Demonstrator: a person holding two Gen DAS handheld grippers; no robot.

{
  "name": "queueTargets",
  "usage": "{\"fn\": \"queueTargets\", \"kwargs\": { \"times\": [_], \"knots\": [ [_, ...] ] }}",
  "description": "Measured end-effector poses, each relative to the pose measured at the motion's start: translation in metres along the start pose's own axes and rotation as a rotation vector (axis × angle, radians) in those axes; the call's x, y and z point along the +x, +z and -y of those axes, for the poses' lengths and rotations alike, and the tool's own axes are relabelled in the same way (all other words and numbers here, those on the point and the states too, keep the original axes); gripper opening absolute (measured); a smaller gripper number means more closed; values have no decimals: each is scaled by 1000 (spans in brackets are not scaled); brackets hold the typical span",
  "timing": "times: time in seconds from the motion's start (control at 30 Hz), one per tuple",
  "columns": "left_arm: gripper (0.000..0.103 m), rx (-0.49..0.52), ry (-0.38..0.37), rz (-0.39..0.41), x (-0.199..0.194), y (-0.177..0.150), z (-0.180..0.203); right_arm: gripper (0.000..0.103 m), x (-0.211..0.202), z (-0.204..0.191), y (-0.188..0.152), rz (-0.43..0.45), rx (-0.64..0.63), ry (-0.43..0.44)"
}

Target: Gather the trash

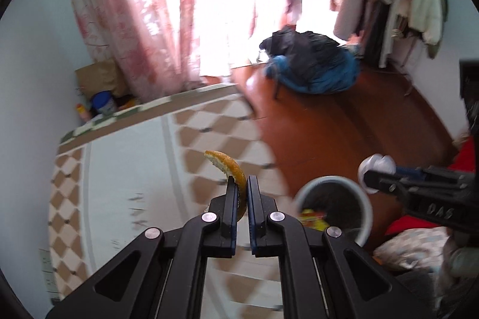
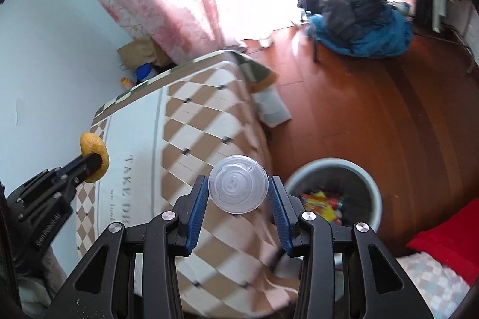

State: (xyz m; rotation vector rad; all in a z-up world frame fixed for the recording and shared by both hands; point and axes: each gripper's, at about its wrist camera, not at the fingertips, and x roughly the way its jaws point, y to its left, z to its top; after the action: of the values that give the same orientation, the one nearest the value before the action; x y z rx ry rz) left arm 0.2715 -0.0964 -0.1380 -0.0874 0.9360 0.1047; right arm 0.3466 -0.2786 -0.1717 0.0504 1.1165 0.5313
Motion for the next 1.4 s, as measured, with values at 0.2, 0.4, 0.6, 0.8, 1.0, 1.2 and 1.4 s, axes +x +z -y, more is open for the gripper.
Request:
{"fn": "queueTargets", "kwargs": {
  "times": [0.2, 0.4, 0.6, 0.8, 1.0, 1.2, 1.4],
  "knots": [
    [3, -31, -160, -116, 42, -11, 70, 43, -7, 80, -39, -59, 82, -93],
    [4, -82, -253, -368, 146, -35, 118, 43, 59, 166, -68, -231, 204, -128],
    [5, -90, -294, -541, 226, -35, 145, 43, 122, 214, -78, -345, 277, -107],
    [57, -86, -252, -573, 253, -24, 158, 46, 156, 232, -73, -395, 312, -101],
    [90, -70, -183, -527, 233, -23, 150, 85, 147, 239, -72, -399, 328, -120],
    [100, -29, -98, -445, 179, -29, 137, 103, 95, 230, -79, -362, 321, -159],
    [103, -8, -71, -377, 118, -41, 127, 103, 30, 197, -88, -307, 296, -133]
  ]
}}
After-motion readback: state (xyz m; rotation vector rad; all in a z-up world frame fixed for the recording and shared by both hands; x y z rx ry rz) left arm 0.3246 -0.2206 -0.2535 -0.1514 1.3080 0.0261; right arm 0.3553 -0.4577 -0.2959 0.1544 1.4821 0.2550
